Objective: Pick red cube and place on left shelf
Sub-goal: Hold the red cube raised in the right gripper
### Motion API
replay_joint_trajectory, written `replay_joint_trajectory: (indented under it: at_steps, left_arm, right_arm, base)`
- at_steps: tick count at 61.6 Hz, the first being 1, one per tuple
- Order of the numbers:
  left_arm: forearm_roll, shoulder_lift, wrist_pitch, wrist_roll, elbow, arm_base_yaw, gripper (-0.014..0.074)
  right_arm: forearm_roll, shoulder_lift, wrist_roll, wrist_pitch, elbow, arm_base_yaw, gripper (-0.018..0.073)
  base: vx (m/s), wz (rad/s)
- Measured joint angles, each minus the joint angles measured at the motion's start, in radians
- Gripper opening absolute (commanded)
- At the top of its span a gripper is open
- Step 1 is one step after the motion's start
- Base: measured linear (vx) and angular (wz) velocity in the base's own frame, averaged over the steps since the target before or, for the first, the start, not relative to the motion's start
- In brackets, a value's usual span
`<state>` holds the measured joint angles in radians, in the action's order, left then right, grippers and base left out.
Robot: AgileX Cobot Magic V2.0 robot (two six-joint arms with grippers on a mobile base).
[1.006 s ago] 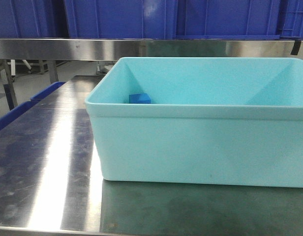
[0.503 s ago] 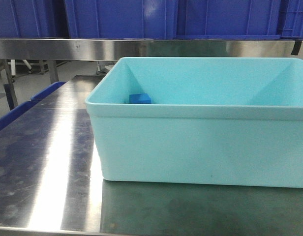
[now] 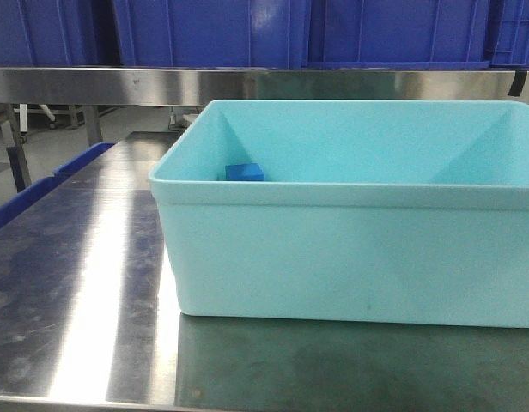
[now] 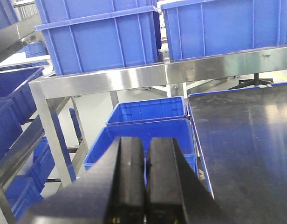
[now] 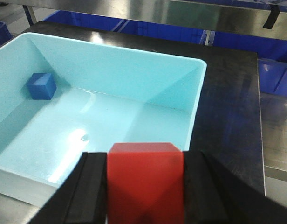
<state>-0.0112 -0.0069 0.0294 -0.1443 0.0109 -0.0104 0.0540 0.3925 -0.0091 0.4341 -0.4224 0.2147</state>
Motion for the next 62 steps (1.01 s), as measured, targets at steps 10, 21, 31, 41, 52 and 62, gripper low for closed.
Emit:
replay_joint_trajectory:
  at_steps: [10, 21, 31, 41, 52, 62]
  left_arm:
    - [0.0, 0.0, 0.0, 0.0, 0.0, 0.0, 0.0106]
    - [0.0, 0.0, 0.0, 0.0, 0.0, 0.0, 0.0106]
    - [0.0, 0.0, 0.0, 0.0, 0.0, 0.0, 0.0106]
    - [0.0, 0.0, 0.0, 0.0, 0.0, 0.0, 0.0106]
    - [0.0, 0.0, 0.0, 0.0, 0.0, 0.0, 0.0106]
    - [0.0, 0.0, 0.0, 0.0, 0.0, 0.0, 0.0106]
  right_arm:
    - [0.0, 0.0, 0.0, 0.0, 0.0, 0.0, 0.0055]
    - [0.0, 0.0, 0.0, 0.0, 0.0, 0.0, 0.0055]
    - [0.0, 0.0, 0.0, 0.0, 0.0, 0.0, 0.0055]
    - [0.0, 0.0, 0.0, 0.0, 0.0, 0.0, 0.0055]
    - [0.0, 0.0, 0.0, 0.0, 0.0, 0.0, 0.0055]
    - [0.0, 0.0, 0.0, 0.002, 0.0, 0.0, 0.0055]
  base:
    - [0.0, 0.0]
    - [0.0, 0.0]
    - [0.0, 0.0]
    - [0.0, 0.0]
    - [0.0, 0.0]
    - [0.0, 0.0]
